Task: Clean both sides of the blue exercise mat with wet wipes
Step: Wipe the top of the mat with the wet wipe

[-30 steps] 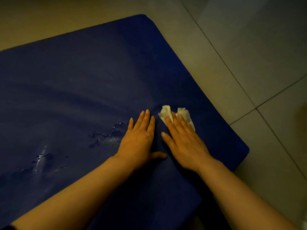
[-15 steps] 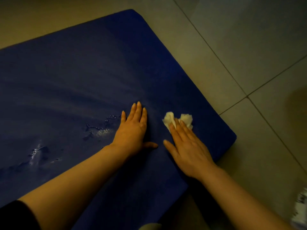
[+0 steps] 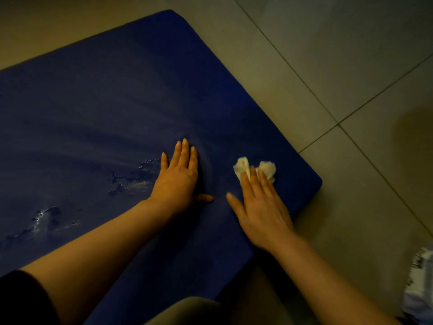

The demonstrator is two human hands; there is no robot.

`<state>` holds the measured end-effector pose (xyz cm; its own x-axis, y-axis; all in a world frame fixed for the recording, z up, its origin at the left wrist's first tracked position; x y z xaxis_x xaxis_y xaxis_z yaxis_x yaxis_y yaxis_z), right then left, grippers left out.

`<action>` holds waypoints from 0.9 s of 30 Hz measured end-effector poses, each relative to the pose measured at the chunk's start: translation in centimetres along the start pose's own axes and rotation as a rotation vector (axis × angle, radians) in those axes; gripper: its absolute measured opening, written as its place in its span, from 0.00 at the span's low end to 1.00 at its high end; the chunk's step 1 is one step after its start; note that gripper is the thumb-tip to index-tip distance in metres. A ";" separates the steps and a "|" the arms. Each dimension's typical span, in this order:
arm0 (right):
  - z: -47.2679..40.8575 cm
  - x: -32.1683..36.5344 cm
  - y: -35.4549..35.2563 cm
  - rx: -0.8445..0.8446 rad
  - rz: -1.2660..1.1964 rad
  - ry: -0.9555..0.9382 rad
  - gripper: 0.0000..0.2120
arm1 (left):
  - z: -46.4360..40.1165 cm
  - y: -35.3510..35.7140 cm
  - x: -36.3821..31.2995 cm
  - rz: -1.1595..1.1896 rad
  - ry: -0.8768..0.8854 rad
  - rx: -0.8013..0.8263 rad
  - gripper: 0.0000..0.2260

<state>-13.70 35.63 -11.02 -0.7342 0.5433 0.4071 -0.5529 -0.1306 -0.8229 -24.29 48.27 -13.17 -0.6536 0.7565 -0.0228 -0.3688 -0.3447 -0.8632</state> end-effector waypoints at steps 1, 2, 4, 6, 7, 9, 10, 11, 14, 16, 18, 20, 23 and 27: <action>-1.3 0.1 -0.1 -0.009 -0.022 0.014 0.42 | 0.0 0.0 -0.1 0.000 0.001 0.000 0.53; -2.6 0.2 -0.2 0.001 -0.036 0.026 0.39 | 0.0 0.0 -0.1 0.002 0.000 -0.003 0.53; -3.7 0.2 -0.2 0.025 -0.041 0.013 0.38 | 0.1 0.0 0.0 -0.001 -0.001 -0.004 0.53; -2.6 -0.5 -0.2 0.017 -0.035 -0.013 0.40 | 0.1 0.0 -0.1 -0.006 0.005 0.001 0.53; -1.3 -0.9 -0.2 0.005 -0.039 -0.026 0.42 | 0.1 0.1 -0.1 -0.009 0.005 -0.002 0.53; 1.7 -1.5 0.1 0.013 -0.049 -0.025 0.45 | 0.1 0.1 -0.1 -0.010 0.003 0.001 0.53; 3.0 -1.8 0.3 0.036 -0.051 -0.011 0.45 | 0.1 0.2 -0.1 -0.014 0.001 0.003 0.53; 3.9 -2.0 0.6 0.060 -0.057 0.009 0.45 | 0.0 0.2 -0.1 -0.021 -0.001 0.006 0.53; 3.2 -2.1 0.6 0.071 -0.042 0.033 0.46 | 0.1 0.3 -0.2 -0.032 -0.012 0.006 0.52; 0.7 -1.8 0.3 0.039 -0.055 0.030 0.44 | 0.2 0.3 -0.3 -0.035 -0.013 -0.003 0.52; -1.6 -1.7 -0.1 0.041 -0.091 0.042 0.41 | 0.3 0.1 -0.3 -0.042 -0.010 -0.015 0.51; -2.1 -1.8 -0.3 0.026 -0.085 0.015 0.41 | 0.5 0.1 -0.2 -0.048 -0.002 -0.031 0.50; 1.5 -2.3 -0.2 -0.009 -0.067 -0.052 0.41 | 1.1 -0.3 -0.8 -0.091 0.053 -0.112 0.44; 4.3 -2.7 0.7 0.001 -0.023 -0.069 0.42 | 3.7 -2.9 -4.0 -0.196 0.302 -0.430 0.22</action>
<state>-13.85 30.50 -11.02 -0.7468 0.4874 0.4524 -0.5702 -0.1193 -0.8128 -23.07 44.15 -8.71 -0.3580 0.9311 0.0696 -0.1200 0.0280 -0.9924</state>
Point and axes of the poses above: each hand's wrist, its own z-axis away from the middle knuckle, its own y-axis out of the palm, x = y × z, the point moved 8 cm from there along -z, towards the middle knuckle, and after that the axes turned 14 degrees about -z, right-handed, at the moved point
